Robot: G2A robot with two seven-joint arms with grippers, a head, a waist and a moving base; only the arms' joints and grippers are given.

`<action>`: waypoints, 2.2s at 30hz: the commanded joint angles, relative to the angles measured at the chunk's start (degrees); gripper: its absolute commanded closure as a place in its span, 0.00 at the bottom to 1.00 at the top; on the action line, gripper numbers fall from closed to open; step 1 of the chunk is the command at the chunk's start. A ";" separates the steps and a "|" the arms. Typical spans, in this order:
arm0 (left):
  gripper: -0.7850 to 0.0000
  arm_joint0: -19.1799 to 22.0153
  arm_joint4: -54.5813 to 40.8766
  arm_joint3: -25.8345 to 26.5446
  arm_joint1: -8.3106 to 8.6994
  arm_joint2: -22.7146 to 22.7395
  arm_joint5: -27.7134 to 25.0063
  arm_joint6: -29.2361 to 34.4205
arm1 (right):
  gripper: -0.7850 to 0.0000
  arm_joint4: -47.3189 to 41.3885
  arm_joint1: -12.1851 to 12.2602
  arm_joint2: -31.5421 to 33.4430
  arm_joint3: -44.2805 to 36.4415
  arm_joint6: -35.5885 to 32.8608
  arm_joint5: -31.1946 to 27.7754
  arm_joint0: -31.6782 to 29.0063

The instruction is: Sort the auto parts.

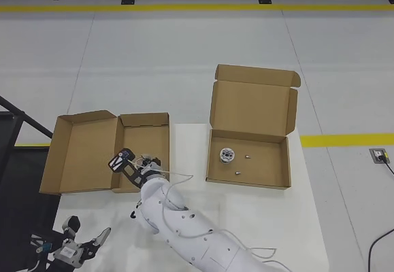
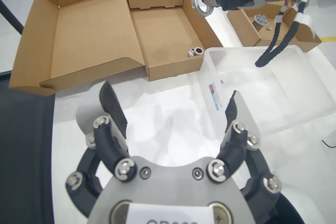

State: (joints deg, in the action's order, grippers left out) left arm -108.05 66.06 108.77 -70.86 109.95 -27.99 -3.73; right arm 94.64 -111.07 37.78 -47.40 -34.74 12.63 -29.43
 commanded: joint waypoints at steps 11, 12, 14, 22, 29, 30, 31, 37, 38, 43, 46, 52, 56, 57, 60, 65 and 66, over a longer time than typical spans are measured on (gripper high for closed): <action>0.00 0.00 0.00 0.00 0.00 0.00 0.00 0.00 | 1.00 -9.21 -4.90 0.81 18.71 6.25 -1.51 7.92; 0.00 0.00 0.00 0.00 0.00 0.00 0.00 0.00 | 1.00 -10.28 -5.01 1.07 19.80 7.31 -1.30 8.18; 0.00 0.00 0.00 0.00 0.00 0.00 0.00 0.00 | 1.00 -11.75 -5.22 1.13 21.75 8.67 -1.53 8.47; 0.00 0.00 0.00 0.00 0.00 0.00 0.00 0.00 | 1.00 -15.68 -5.60 0.38 25.33 10.37 -3.02 8.40; 0.00 0.00 0.00 0.00 0.00 0.00 0.00 0.00 | 0.88 -17.38 -5.57 -0.62 26.52 8.14 -4.98 8.81; 0.00 0.00 0.00 0.00 0.00 0.00 0.00 0.00 | 0.85 -17.63 -5.56 -0.75 26.51 8.10 -4.87 8.78; 0.00 0.00 0.00 0.00 0.00 0.00 0.00 0.00 | 0.84 -17.88 -5.56 -0.89 26.50 8.03 -4.91 8.76; 0.00 0.00 0.00 0.00 0.00 0.00 0.00 0.00 | 0.64 -19.12 -5.47 -1.69 26.67 8.02 -4.52 8.91; 0.00 0.00 0.00 0.00 0.00 0.00 0.00 0.00 | 0.60 -19.30 -5.47 -1.82 26.69 8.05 -4.18 8.92; 0.00 0.00 0.00 0.00 0.00 0.00 0.00 0.00 | 0.59 -20.27 -5.40 -2.47 26.67 8.40 -3.40 9.11; 0.00 0.00 0.00 0.00 0.00 0.00 0.00 0.00 | 0.61 -20.60 -5.35 -2.97 26.48 8.76 -2.81 9.27; 0.00 0.00 0.00 0.00 0.00 0.00 0.00 0.00 | 0.62 -22.37 -5.12 -3.12 25.49 12.12 -0.96 9.67; 0.00 0.00 0.00 0.00 0.00 0.00 0.00 0.00 | 0.62 -24.61 -4.83 -2.36 24.22 16.94 -0.59 9.84; 0.00 0.00 0.00 0.00 0.00 0.00 0.00 0.00 | 0.63 -25.14 -4.73 -2.08 24.07 18.36 -0.49 9.87; 0.00 0.00 0.00 0.00 0.00 0.00 0.00 0.00 | 0.64 -26.60 -4.43 -1.20 23.64 22.44 -1.31 9.89; 0.00 0.00 0.00 0.00 0.00 0.00 0.00 0.00 | 0.59 -27.45 -3.95 0.28 22.57 30.23 -1.24 9.40; 0.00 0.00 0.00 0.00 0.00 0.00 0.00 0.00 | 0.58 -27.50 -3.79 0.61 22.28 32.27 -2.25 9.17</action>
State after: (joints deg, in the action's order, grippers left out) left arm -108.05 66.06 108.77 -70.86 109.94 -27.99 -3.73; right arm 67.20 -115.00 38.08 -24.78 -4.78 11.46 -20.00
